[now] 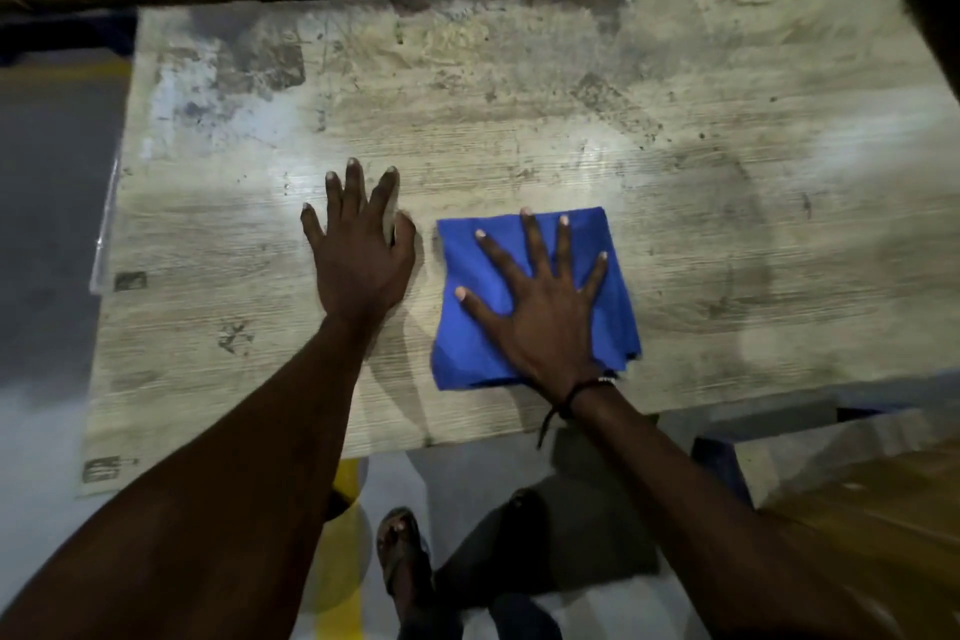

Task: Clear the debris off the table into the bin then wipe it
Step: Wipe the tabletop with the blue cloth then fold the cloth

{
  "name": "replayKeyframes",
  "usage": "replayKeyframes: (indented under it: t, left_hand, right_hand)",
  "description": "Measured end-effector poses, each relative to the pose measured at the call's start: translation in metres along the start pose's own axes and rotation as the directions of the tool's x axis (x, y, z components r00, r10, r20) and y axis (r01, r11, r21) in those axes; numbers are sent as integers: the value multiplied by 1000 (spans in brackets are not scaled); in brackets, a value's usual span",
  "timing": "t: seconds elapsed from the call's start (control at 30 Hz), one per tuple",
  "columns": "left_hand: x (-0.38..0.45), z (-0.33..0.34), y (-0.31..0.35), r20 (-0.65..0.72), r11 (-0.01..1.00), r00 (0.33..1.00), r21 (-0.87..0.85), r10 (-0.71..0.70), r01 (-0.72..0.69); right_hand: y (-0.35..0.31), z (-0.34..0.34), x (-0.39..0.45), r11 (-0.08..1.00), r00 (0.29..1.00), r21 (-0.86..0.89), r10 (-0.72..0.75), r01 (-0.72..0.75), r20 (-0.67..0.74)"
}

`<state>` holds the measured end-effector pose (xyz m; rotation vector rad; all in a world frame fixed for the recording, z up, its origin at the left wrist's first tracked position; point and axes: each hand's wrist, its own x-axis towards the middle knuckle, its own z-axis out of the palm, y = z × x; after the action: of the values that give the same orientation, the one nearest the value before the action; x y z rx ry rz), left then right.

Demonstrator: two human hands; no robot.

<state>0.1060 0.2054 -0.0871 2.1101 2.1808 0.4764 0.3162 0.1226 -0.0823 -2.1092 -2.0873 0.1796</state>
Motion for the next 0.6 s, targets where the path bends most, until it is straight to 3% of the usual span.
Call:
replayKeyframes:
  t: [0.23, 0.33, 0.47, 0.53, 0.6]
  left_hand:
    - [0, 1, 1, -43, 1000, 999, -30, -7, 6]
    - [0, -2, 2, -28, 997, 999, -71, -20, 18]
    - [1, -5, 3, 16, 998, 999, -59, -32, 33]
    - [2, -6, 3, 43, 998, 998, -50, -38, 40]
    - [2, -7, 3, 63, 999, 998, -43, -28, 31]
  right_hand:
    - [67, -23, 166, 970, 972, 93, 217, -225, 84]
    - [57, -18, 174, 964, 967, 95, 240, -247, 79]
    - [10, -2, 89, 998, 998, 14, 59, -59, -12]
    - [-6, 1, 39, 998, 998, -24, -60, 60, -10]
    - [-7, -1, 23, 996, 996, -28, -85, 86, 12]
